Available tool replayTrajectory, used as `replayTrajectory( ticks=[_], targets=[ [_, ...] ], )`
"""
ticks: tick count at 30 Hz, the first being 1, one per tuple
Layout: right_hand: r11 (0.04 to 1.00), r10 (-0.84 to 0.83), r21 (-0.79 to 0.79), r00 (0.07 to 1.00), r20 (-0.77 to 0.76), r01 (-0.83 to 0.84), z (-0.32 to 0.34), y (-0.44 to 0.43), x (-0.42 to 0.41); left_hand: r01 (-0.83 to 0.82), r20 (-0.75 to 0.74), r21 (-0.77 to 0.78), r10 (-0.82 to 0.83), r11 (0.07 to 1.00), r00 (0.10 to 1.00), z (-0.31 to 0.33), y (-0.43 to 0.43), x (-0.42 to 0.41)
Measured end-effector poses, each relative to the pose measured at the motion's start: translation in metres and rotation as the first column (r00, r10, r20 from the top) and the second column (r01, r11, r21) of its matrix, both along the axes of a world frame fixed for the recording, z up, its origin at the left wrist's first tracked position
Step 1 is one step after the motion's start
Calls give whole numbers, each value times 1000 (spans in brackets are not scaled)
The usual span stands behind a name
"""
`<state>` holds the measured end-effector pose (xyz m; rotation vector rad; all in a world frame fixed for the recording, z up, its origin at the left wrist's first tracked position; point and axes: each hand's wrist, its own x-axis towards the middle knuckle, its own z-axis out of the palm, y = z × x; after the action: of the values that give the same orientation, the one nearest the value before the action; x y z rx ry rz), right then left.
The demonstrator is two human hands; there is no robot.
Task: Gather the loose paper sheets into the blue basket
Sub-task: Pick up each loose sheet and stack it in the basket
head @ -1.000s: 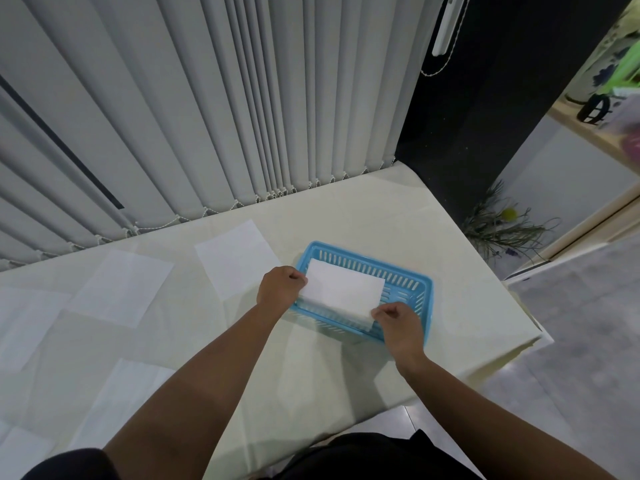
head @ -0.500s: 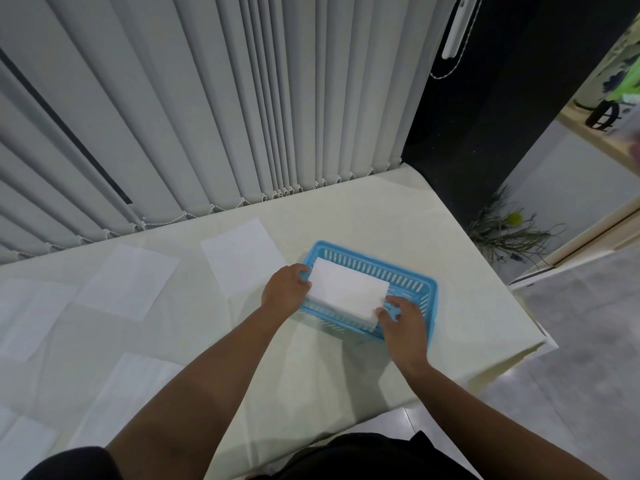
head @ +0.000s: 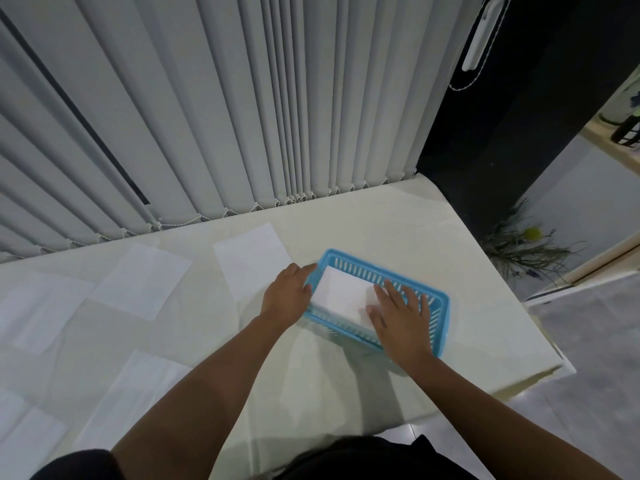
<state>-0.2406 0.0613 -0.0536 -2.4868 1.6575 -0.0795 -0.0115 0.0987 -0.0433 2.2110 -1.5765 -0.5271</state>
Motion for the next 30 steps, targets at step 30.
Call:
replayTrajectory(
  ticks=[30],
  targets=[
    [863,471,223,882,-26,-454,-16,-162,289,-495,-40,166,507,853,861,-38,-30,194]
  ],
)
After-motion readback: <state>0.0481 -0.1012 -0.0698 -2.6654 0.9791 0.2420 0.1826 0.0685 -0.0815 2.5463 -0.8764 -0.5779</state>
